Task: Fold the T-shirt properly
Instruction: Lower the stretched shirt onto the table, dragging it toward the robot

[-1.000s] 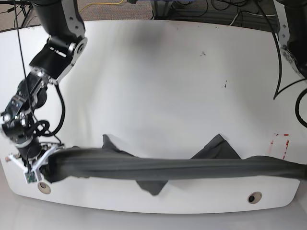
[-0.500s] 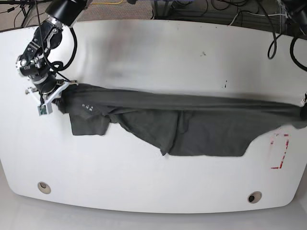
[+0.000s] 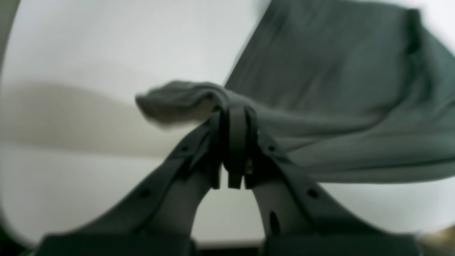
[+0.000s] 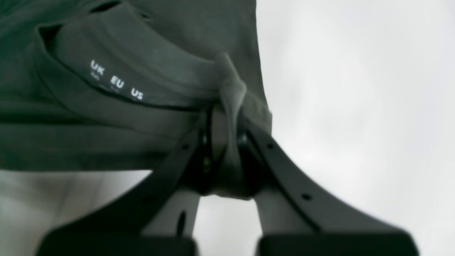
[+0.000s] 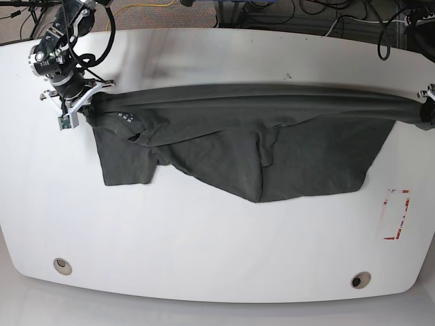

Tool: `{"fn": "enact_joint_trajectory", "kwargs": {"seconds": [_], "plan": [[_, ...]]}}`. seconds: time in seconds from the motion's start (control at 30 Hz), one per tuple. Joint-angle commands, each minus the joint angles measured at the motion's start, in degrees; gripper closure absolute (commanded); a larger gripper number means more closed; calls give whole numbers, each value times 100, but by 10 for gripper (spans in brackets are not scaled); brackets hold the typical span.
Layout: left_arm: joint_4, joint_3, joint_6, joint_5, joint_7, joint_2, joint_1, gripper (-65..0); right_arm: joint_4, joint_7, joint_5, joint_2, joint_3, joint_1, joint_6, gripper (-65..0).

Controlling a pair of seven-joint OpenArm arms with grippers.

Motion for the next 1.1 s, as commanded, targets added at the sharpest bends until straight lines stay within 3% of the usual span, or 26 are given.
{"fn": "enact_joint_trajectory", "kwargs": {"seconds": [0.0,0.23,0.7,1.07], "plan": [[99,-108,-275,227,-153,-139,85,0,121,79,-2,50,38,-72,-34,0],[99,-126,-983,1106,-153,-16,129,0,104,79,7,-47,21,-292,-34,0],[99,-99,-983,2644,-153,309,111,0,95,71,-2,-73,3,-406,-34,0],[99,-91,-983,2732,-153,450,111,0,86,71,-2,-73,3,-521,-34,-2]]}}
